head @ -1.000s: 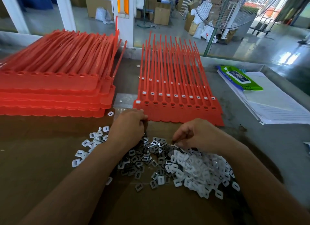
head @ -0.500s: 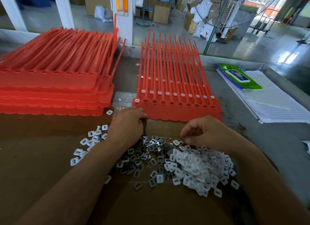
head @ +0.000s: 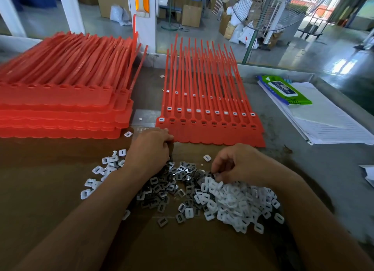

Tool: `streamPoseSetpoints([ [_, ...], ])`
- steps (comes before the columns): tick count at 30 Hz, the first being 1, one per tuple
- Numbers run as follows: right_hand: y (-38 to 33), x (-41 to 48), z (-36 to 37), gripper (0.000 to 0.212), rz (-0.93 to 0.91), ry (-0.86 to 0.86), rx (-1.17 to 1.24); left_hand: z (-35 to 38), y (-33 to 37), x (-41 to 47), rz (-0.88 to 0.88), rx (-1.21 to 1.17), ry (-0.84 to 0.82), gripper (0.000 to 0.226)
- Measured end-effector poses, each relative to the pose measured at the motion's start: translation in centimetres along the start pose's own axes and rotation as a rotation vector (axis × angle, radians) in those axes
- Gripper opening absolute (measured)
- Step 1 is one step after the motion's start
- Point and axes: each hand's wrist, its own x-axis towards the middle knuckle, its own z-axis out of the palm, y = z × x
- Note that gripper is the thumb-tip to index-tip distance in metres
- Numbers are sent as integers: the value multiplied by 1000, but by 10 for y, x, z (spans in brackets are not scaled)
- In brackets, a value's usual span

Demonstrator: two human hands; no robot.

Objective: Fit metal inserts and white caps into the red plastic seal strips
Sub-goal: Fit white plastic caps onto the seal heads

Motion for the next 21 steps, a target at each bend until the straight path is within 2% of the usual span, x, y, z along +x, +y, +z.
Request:
streamPoseSetpoints([
  [11, 6, -3, -3, 10, -18, 106, 61, 0, 1, 1, -5, 6, 2, 36],
  [21, -18, 20, -10, 14, -122, 294, 33, -1, 3, 0, -22, -36, -2, 37],
])
